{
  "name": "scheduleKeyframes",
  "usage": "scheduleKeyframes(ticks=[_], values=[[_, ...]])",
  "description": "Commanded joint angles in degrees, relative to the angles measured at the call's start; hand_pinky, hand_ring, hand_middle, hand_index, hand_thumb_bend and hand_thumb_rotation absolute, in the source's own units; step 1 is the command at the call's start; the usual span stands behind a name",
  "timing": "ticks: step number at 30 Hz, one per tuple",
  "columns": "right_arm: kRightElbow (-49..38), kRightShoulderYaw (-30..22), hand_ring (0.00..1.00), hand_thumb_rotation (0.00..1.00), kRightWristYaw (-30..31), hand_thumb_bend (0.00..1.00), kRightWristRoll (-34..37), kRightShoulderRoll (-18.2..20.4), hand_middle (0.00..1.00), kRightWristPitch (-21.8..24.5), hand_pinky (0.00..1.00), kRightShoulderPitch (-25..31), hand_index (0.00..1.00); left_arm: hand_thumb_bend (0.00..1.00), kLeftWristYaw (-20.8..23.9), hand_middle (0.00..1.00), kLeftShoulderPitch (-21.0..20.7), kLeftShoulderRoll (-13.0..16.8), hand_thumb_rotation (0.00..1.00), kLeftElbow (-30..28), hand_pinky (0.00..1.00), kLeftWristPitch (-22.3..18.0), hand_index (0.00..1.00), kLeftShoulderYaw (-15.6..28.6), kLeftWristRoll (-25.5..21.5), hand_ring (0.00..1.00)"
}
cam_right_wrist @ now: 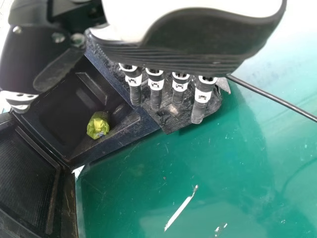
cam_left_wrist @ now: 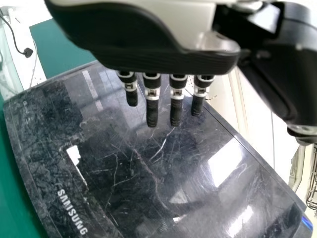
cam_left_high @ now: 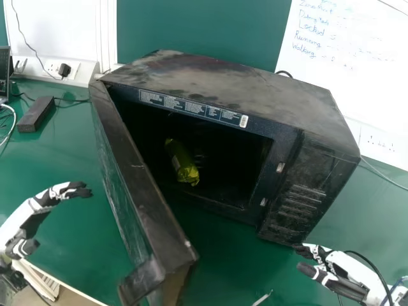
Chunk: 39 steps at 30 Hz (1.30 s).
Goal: Put biscuit inside oven
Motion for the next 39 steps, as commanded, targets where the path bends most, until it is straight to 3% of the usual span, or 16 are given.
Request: scheduleKeyframes(ticks=[1, 5, 10, 17, 21, 31, 39], values=[[-0.51, -0.08, 0.97, 0.73, -0.11, 1.00, 0.03, -0.51, 1.00, 0.04, 0.86, 0.24, 1.00, 0.72, -0.96, 0.94, -0.58, 0.00, 0.75, -1.18, 0.85, 1.74, 0.97, -1.57, -0.02, 0.90], [0.52, -0.11, 0.98, 0.69, 0.11, 1.00, -0.08, -0.11, 1.00, -1.10, 0.90, 0.44, 1.00, 0.69, -3.08, 0.94, -2.35, -0.94, 0.74, -0.67, 0.86, 1.22, 0.98, -2.92, -0.02, 0.90], [0.16, -0.59, 0.99, 0.71, 0.39, 1.00, 0.02, -0.54, 1.00, 0.17, 0.90, 0.83, 1.00, 0.69, -3.06, 0.93, -5.09, -2.86, 0.81, 0.37, 0.82, -0.21, 0.97, -5.33, 2.07, 0.88], [0.25, -0.70, 0.99, 0.70, 0.53, 1.00, 0.06, -0.53, 1.00, -0.31, 0.90, 0.82, 1.00, 0.65, -0.67, 0.90, -6.53, -4.98, 0.89, 1.93, 0.81, -2.22, 0.95, -8.75, 7.14, 0.86], [-0.02, -1.03, 0.99, 0.69, 0.48, 1.00, 0.33, -0.47, 1.00, 0.52, 0.90, 1.05, 1.00, 0.62, -0.59, 0.90, -8.51, -5.37, 0.84, 3.62, 0.82, -1.02, 0.94, -11.48, 9.00, 0.87], [0.21, -1.43, 0.98, 0.69, 0.42, 1.00, 0.59, -0.19, 1.00, 0.25, 0.90, 1.41, 1.00, 0.61, 5.01, 0.94, -12.19, -6.17, 0.86, 6.86, 0.86, -2.36, 0.95, -15.05, 15.59, 0.91], [0.83, -2.06, 0.99, 0.70, 1.03, 1.00, 1.22, -0.43, 1.00, 0.25, 0.89, 1.73, 1.00, 0.58, 8.10, 0.94, -13.32, -6.33, 0.84, 6.60, 0.85, -1.61, 0.95, -17.13, 17.27, 0.90]])
